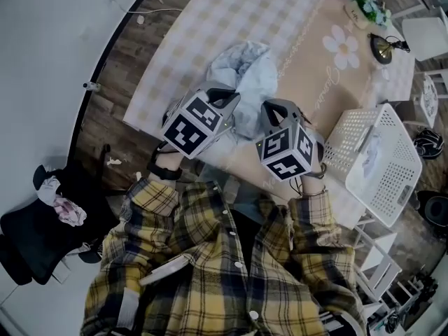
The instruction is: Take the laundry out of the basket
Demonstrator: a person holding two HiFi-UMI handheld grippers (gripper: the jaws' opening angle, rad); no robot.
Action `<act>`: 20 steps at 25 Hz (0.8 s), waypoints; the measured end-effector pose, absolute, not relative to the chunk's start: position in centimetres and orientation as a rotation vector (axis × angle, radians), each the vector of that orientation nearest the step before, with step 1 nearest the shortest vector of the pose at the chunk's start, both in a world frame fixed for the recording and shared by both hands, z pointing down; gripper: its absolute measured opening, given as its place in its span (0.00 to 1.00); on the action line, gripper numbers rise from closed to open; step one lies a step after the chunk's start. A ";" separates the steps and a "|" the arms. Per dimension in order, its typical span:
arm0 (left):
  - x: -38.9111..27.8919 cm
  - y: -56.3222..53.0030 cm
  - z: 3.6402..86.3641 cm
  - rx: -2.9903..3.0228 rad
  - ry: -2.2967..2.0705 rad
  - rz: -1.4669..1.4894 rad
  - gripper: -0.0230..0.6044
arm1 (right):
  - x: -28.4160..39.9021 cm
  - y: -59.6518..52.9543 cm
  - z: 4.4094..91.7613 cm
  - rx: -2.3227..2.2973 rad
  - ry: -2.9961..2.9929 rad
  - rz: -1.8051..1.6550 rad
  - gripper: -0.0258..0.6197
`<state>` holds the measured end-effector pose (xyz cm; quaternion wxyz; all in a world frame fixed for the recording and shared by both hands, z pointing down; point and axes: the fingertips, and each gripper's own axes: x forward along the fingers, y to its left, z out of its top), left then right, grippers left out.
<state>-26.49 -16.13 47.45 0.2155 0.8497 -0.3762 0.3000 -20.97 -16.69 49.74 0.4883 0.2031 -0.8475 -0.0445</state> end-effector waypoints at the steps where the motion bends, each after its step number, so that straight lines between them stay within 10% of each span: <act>1: -26.7 -15.9 48.2 2.350 -1.046 0.836 0.10 | -21.1 -16.5 50.4 0.491 -2.063 -0.101 0.07; 20: -28.8 -13.3 49.2 2.344 -1.203 0.937 0.26 | -21.2 -13.3 49.8 0.562 -2.128 -0.086 0.07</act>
